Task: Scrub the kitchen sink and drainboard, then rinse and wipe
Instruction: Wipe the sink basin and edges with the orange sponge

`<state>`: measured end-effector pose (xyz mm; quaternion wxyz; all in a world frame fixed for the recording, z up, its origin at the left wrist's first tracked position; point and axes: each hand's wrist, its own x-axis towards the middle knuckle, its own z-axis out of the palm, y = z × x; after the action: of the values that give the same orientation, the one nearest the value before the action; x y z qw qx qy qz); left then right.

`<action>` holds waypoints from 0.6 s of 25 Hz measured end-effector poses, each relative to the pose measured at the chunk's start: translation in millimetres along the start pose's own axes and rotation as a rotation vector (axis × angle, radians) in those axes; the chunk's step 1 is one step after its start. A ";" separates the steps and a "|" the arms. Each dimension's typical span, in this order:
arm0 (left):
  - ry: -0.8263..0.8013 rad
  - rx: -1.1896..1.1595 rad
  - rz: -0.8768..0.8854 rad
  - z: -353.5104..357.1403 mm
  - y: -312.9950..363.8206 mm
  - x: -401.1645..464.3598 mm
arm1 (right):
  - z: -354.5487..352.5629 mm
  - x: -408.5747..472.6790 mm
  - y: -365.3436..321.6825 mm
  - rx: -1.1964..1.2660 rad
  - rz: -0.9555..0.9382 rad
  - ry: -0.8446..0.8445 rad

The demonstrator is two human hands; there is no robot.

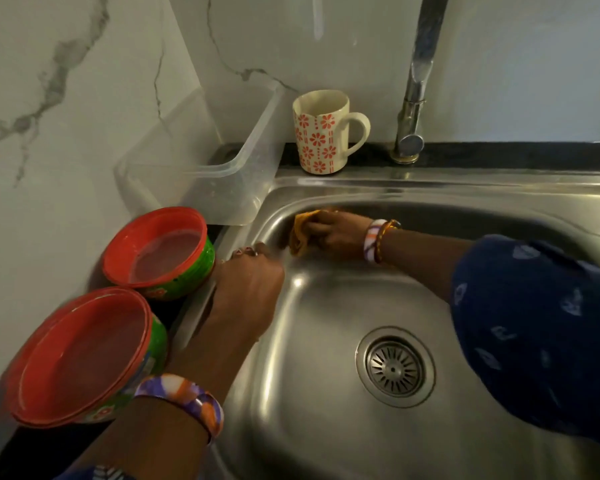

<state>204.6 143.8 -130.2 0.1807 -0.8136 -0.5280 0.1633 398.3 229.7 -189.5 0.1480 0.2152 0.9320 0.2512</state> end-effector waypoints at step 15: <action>0.042 -0.001 -0.066 2.9 -2.6 -8.0 | 14.0 -195.2 -57.5 0.297 1.132 0.151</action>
<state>198.1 137.8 -131.0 0.1967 -0.7991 -0.5506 0.1399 553.4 97.6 -198.9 -0.1074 0.6792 0.7053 0.1725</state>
